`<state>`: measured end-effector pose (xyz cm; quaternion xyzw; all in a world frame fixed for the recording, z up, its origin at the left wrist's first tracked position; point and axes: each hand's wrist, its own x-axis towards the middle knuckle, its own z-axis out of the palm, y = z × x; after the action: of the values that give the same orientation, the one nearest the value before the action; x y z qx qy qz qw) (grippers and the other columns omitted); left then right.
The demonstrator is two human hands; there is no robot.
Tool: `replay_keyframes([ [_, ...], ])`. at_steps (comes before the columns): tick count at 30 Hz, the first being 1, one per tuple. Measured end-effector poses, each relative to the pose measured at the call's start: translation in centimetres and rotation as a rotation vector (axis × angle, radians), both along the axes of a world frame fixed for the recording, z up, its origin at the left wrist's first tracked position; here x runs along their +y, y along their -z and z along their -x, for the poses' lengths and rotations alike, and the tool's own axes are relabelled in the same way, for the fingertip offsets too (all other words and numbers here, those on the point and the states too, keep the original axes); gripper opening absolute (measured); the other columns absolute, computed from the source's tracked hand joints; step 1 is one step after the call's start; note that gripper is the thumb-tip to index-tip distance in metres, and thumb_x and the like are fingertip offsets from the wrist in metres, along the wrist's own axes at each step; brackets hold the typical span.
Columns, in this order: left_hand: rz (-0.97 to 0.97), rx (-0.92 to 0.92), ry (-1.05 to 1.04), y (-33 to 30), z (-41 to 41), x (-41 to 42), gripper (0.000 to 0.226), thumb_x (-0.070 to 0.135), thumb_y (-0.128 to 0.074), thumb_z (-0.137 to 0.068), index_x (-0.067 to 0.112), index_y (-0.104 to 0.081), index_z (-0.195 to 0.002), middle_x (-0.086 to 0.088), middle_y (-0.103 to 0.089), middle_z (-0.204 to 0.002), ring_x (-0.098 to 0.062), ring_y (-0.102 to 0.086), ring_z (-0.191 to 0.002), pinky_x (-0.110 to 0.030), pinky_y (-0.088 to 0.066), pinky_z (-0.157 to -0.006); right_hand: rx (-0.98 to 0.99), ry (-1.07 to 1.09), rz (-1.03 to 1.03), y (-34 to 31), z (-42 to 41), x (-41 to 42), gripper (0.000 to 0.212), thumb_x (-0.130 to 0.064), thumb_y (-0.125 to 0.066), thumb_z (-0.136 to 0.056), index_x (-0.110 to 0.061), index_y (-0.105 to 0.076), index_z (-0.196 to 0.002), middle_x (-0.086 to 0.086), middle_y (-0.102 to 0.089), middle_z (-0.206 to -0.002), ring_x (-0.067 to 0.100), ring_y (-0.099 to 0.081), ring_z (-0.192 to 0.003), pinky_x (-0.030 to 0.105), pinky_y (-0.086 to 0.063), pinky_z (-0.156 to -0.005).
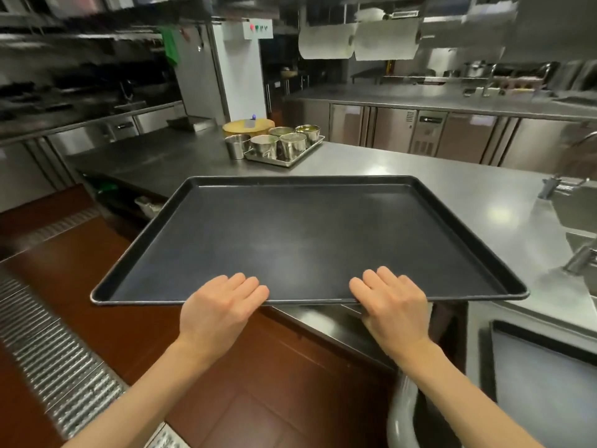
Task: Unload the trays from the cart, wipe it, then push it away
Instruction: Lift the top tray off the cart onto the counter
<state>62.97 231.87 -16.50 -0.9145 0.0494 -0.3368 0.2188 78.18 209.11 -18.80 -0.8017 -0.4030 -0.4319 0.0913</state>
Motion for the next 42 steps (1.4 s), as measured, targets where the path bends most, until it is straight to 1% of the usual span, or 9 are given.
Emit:
replay_keyframes([
  [6, 0.017, 0.011, 0.073, 1.0, -10.2, 8.2, 0.037, -0.011, -0.040, -0.084, 0.016, -0.057, -0.065, -0.001, -0.045, -0.059, -0.019, -0.039, -0.049, -0.029, -0.030, -0.046, 0.067, 0.043, 0.015, 1.6, -8.5, 7.2, 0.033, 0.014, -0.045, -0.051, -0.016, -0.048, -0.062, 0.002, -0.041, -0.058, 0.024, -0.041, -0.052, 0.033, -0.027, -0.045],
  [11, 0.071, 0.054, 0.173, 3.0, -18.6, 13.8, 0.026, -0.007, -0.055, -0.077, 0.017, -0.061, -0.070, 0.000, -0.048, -0.063, -0.018, -0.042, -0.055, -0.029, -0.029, -0.053, 0.172, 0.114, 0.070, 3.0, -14.8, 11.3, 0.037, 0.016, -0.060, -0.046, -0.015, -0.052, -0.064, 0.002, -0.045, -0.059, 0.022, -0.044, -0.053, 0.032, -0.034, -0.042],
  [14, 0.094, 0.062, 0.243, 4.2, -24.3, 17.5, 0.027, -0.007, -0.050, -0.079, 0.017, -0.060, -0.070, 0.000, -0.048, -0.063, -0.019, -0.043, -0.056, -0.029, -0.030, -0.054, 0.226, 0.170, 0.087, 4.0, -18.5, 14.0, 0.037, 0.013, -0.068, -0.045, -0.015, -0.057, -0.067, 0.002, -0.050, -0.062, 0.022, -0.048, -0.055, 0.031, -0.039, -0.043],
  [21, 0.089, 0.149, 0.396, 6.9, -37.1, 24.8, 0.023, -0.005, -0.059, -0.072, 0.018, -0.057, -0.069, -0.001, -0.046, -0.061, -0.020, -0.045, -0.054, -0.031, -0.031, -0.052, 0.256, 0.349, 0.067, 7.1, -26.1, 20.2, 0.035, 0.016, -0.068, -0.051, -0.013, -0.060, -0.070, 0.003, -0.049, -0.061, 0.021, -0.045, -0.055, 0.032, -0.034, -0.043],
  [25, 0.102, 0.172, 0.462, 8.7, -42.9, 27.0, 0.026, -0.008, -0.051, -0.071, 0.018, -0.048, -0.074, -0.001, -0.044, -0.062, -0.021, -0.037, -0.060, -0.031, -0.023, -0.057, 0.255, 0.430, 0.067, 8.6, -30.0, 22.3, 0.034, 0.017, -0.061, -0.053, -0.013, -0.055, -0.067, 0.003, -0.044, -0.059, 0.022, -0.042, -0.054, 0.032, -0.030, -0.044],
  [28, 0.103, 0.203, 0.479, 9.8, -47.0, 27.6, 0.031, -0.012, -0.054, -0.063, 0.018, -0.050, -0.069, -0.001, -0.043, -0.060, -0.021, -0.041, -0.056, -0.030, -0.027, -0.054, 0.277, 0.475, 0.094, 9.7, -33.1, 23.0, 0.033, 0.016, -0.063, -0.055, -0.014, -0.056, -0.066, 0.002, -0.045, -0.059, 0.020, -0.042, -0.054, 0.031, -0.031, -0.043],
  [32, 0.090, 0.224, 0.460, 11.8, -52.1, 27.8, 0.032, -0.013, -0.054, -0.064, 0.019, -0.050, -0.065, -0.001, -0.043, -0.058, -0.021, -0.043, -0.052, -0.032, -0.031, -0.050, 0.297, 0.514, 0.099, 11.4, -37.4, 23.5, 0.035, 0.017, -0.060, -0.052, -0.015, -0.054, -0.064, 0.001, -0.044, -0.057, 0.019, -0.040, -0.052, 0.030, -0.026, -0.046],
  [39, 0.106, 0.289, 0.456, 13.9, -58.1, 28.6, 0.033, -0.015, -0.055, -0.058, 0.018, -0.050, -0.062, -0.002, -0.041, -0.055, -0.022, -0.039, -0.050, -0.032, -0.018, -0.054, 0.295, 0.563, 0.117, 13.5, -42.6, 24.7, 0.035, 0.015, -0.054, -0.057, -0.018, -0.045, -0.061, 0.000, -0.038, -0.056, 0.020, -0.037, -0.051, 0.029, -0.022, -0.049],
  [42, 0.102, 0.327, 0.470, 15.4, -59.8, 29.7, 0.034, -0.014, -0.057, -0.058, 0.019, -0.050, -0.063, -0.002, -0.041, -0.056, -0.022, -0.040, -0.050, -0.031, -0.024, -0.050, 0.295, 0.569, 0.117, 14.7, -44.2, 25.5, 0.035, 0.015, -0.054, -0.057, -0.019, -0.043, -0.061, 0.000, -0.038, -0.056, 0.019, -0.037, -0.051, 0.030, -0.022, -0.048],
])
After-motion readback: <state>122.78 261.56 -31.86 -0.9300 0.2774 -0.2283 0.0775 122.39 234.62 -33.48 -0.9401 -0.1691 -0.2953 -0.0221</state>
